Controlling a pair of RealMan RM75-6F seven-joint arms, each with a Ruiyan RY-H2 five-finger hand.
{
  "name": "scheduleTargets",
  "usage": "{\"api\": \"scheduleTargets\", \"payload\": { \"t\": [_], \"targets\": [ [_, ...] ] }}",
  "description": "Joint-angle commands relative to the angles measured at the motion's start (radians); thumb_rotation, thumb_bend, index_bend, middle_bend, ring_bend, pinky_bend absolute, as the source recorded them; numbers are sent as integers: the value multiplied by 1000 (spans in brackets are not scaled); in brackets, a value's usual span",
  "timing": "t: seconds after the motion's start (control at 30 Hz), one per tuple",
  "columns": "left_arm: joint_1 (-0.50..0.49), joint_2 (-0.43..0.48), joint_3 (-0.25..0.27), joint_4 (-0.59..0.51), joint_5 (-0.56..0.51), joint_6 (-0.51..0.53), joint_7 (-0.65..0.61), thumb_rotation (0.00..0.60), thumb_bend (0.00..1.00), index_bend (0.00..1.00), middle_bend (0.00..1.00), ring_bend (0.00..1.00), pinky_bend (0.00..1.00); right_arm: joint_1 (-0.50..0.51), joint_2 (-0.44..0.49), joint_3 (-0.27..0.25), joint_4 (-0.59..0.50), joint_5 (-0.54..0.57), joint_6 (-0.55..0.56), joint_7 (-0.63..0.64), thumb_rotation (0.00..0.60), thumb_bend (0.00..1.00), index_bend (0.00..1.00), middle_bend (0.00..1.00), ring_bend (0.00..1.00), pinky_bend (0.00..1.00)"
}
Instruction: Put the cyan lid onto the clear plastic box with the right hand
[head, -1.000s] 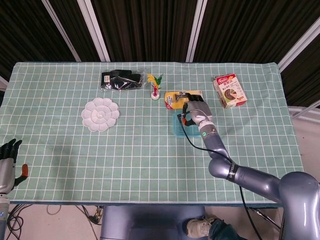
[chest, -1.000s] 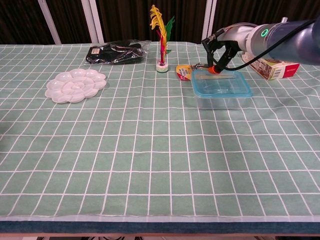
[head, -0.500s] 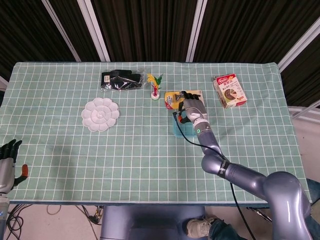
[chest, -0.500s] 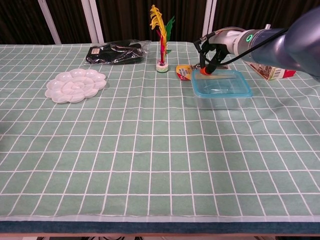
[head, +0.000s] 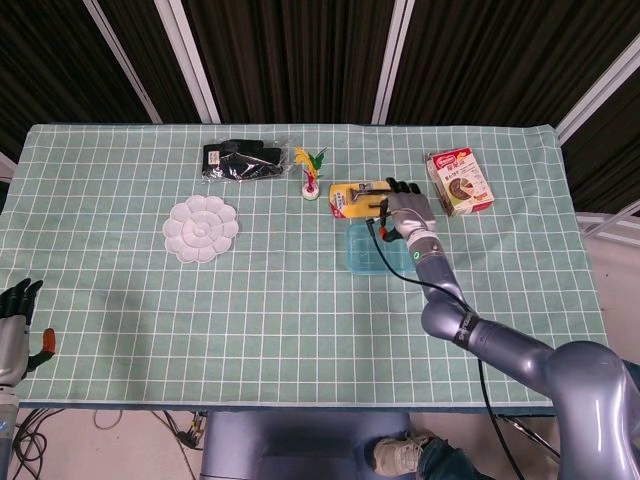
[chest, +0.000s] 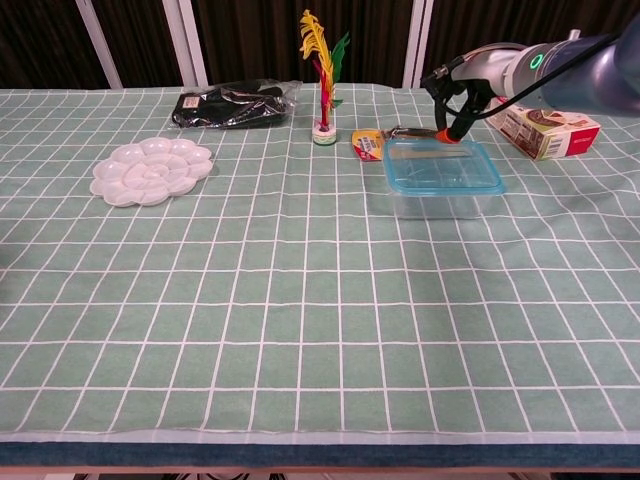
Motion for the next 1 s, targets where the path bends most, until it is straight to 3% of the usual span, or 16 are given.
{"api": "scheduleTargets", "payload": {
  "t": [0.03,1.0],
  "targets": [
    [0,-1,0,0,-1,1,1,600,526,60,0,0,0,-2,7,-12,0,13,-10,-9,600,545,610,13,0,0],
    [-6,2,-1,-3,-21,-4,4,600,526,60,0,0,0,-11,-32,-42,74,22,-21,-11,600,545,610,13,0,0]
  ]
}}
